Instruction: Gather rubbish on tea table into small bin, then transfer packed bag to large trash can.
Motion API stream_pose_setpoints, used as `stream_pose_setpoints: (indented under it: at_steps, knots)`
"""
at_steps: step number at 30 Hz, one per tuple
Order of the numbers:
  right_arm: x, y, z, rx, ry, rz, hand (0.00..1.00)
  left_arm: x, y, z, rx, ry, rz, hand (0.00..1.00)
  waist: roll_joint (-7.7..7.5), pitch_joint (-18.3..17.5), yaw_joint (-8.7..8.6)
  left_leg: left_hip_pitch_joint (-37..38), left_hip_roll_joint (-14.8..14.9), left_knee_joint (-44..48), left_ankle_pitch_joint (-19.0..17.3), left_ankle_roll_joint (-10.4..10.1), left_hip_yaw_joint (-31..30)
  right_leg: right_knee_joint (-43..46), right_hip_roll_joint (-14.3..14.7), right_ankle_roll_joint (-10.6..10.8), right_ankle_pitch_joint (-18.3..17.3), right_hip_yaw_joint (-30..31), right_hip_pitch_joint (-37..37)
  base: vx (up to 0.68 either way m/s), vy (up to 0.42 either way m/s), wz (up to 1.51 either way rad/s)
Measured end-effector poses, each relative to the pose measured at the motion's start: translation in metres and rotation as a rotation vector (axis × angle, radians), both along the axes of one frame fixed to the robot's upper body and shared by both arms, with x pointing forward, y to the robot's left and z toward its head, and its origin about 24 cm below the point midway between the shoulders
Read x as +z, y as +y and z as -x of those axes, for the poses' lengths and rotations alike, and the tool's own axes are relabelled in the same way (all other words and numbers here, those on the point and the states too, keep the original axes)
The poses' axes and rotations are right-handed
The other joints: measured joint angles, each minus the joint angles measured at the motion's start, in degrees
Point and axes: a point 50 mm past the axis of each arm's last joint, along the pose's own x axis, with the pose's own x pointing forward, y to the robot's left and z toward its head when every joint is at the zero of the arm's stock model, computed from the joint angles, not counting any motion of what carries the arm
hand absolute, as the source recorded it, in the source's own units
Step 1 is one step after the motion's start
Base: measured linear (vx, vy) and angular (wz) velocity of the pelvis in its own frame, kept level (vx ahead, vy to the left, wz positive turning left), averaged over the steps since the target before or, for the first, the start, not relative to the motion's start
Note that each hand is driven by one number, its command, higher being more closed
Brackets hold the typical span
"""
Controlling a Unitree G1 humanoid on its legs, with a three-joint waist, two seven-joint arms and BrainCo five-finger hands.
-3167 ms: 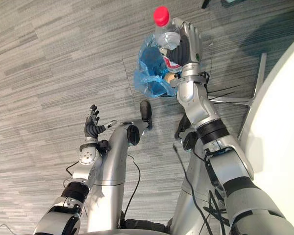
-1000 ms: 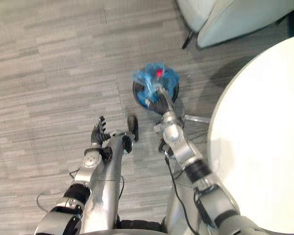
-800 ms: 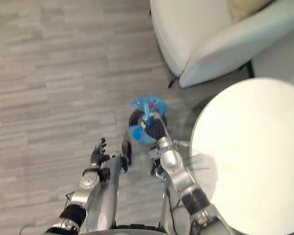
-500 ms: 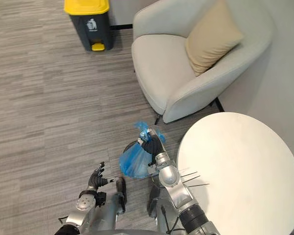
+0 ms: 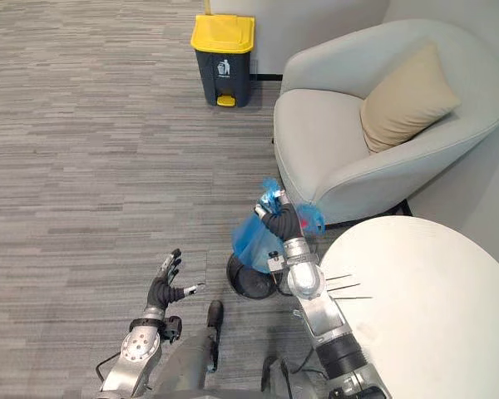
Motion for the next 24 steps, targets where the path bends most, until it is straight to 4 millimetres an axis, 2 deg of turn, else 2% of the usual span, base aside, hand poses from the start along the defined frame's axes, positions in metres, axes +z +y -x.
stream_pose_setpoints:
  at_steps: [1,2,4,5,6,7,8,9,13,17,21,22,24]
  knots:
    - [0.006,-0.003,0.001,-0.003,-0.020,0.005,1.00,0.011,-0.007,-0.010,-0.033,-0.056,-0.005,0.00,-0.02,0.00,-0.78,-1.46,0.22,10.21,-3.93,4.39,2.79,-0.62,-1.84,0.47,1.25,-1.03,-0.03,-0.25,0.023,0.62]
    - [0.012,-0.004,0.002,0.007,-0.046,0.008,1.00,0.021,-0.009,-0.018,-0.051,-0.107,-0.012,0.00,0.20,-0.12,-1.66,-0.08,1.43,16.68,-7.69,4.01,4.44,-1.31,-3.31,0.92,2.41,-1.63,0.37,-0.28,0.080,0.51]
    - [0.021,-0.006,0.003,0.010,-0.091,0.018,1.00,0.034,-0.014,-0.029,-0.087,-0.172,-0.026,0.00,1.08,-0.68,-3.35,4.62,4.42,17.91,-11.81,2.45,5.30,-4.21,-4.44,2.11,4.35,-2.84,1.35,-0.23,0.189,0.45]
    - [0.027,-0.008,0.003,0.010,-0.117,0.027,1.00,0.041,-0.021,-0.038,-0.129,-0.206,-0.046,0.00,1.96,-1.20,-4.13,8.63,5.07,12.57,-13.97,-0.83,5.21,-6.56,-4.58,3.36,5.76,-3.01,1.60,-0.13,0.171,0.40]
    - [0.031,-0.010,0.001,0.005,-0.130,0.031,1.00,0.044,-0.024,-0.042,-0.147,-0.221,-0.058,0.00,2.47,-1.46,-4.33,10.87,5.22,8.11,-15.28,-1.93,5.13,-7.79,-4.53,3.70,6.34,-2.94,1.48,-0.11,0.196,0.23]
    - [0.032,-0.011,-0.001,-0.004,-0.131,0.027,1.00,0.046,-0.028,-0.049,-0.176,-0.229,-0.089,0.00,1.38,-1.34,-4.29,12.25,3.65,2.80,-13.80,-0.92,5.82,-10.24,-5.13,4.04,8.49,-2.19,1.65,-0.09,0.169,0.06]
    - [0.031,-0.010,-0.001,0.001,-0.128,0.023,1.00,0.045,-0.030,-0.051,-0.193,-0.225,-0.110,0.00,0.79,-1.40,-4.40,12.80,2.75,1.21,-12.75,-0.12,5.87,-12.07,-5.52,4.42,9.95,-2.06,2.18,-0.13,0.247,0.05]
    - [0.032,-0.004,-0.001,0.025,-0.127,0.018,1.00,0.042,-0.033,-0.052,-0.223,-0.214,-0.144,0.00,0.24,-1.40,-4.49,13.49,1.61,-0.49,-11.66,0.72,6.14,-15.21,-6.21,5.75,12.58,-1.99,3.54,-0.09,0.183,0.03]
    - [0.048,0.022,-0.008,0.135,-0.180,0.041,1.00,0.034,-0.039,-0.051,-0.269,-0.187,-0.230,0.00,-0.52,-1.88,-4.45,13.55,-0.70,-1.89,-10.20,2.78,7.84,-20.23,-7.67,6.19,16.96,0.66,4.38,-0.07,0.179,-0.09]
    - [0.058,0.046,-0.013,0.211,-0.200,0.044,1.00,0.021,-0.046,-0.054,-0.303,-0.133,-0.283,0.00,-1.60,-2.55,-4.25,13.61,-0.80,-2.74,-9.31,3.06,8.89,-22.04,-7.48,5.97,18.65,2.28,4.17,-0.06,0.051,-0.13]
    - [0.057,0.058,-0.012,0.261,-0.189,0.049,1.00,0.009,-0.047,-0.056,-0.318,-0.069,-0.299,0.00,-2.63,-3.13,-4.24,14.48,-0.65,-4.78,-7.99,2.83,9.64,-22.84,-6.92,5.83,19.15,3.17,4.09,-0.04,-0.011,-0.12]
    - [0.056,0.062,-0.011,0.285,-0.180,0.044,1.00,0.006,-0.047,-0.056,-0.317,-0.053,-0.305,1.00,-2.85,-3.15,-4.11,15.09,-0.65,-5.57,-7.79,2.61,9.73,-22.84,-6.66,5.83,19.16,3.56,4.10,-0.03,-0.019,-0.13]
    - [0.054,0.070,-0.008,0.328,-0.158,0.045,1.00,0.000,-0.046,-0.056,-0.317,-0.026,-0.332,1.00,-3.09,-3.28,-4.22,15.85,-0.59,-6.70,-7.10,2.18,9.82,-22.84,-6.29,5.76,19.22,3.87,4.15,-0.03,-0.028,-0.11]
